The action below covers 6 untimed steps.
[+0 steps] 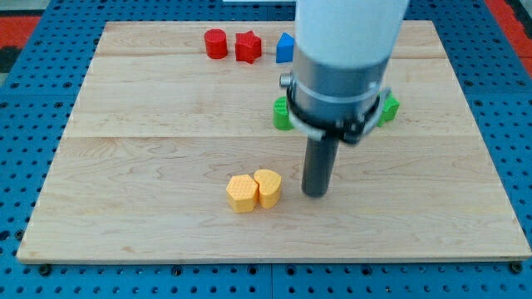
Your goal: Separate the yellow blocks
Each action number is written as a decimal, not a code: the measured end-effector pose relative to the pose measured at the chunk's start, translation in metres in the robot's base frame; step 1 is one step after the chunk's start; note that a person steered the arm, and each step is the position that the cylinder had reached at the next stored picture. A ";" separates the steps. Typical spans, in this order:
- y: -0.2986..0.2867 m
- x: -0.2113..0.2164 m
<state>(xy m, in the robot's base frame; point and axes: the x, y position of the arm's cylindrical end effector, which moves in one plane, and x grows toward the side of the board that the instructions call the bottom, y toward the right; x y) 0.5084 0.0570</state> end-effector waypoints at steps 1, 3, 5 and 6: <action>-0.031 -0.067; -0.007 -0.063; -0.054 0.038; -0.133 -0.016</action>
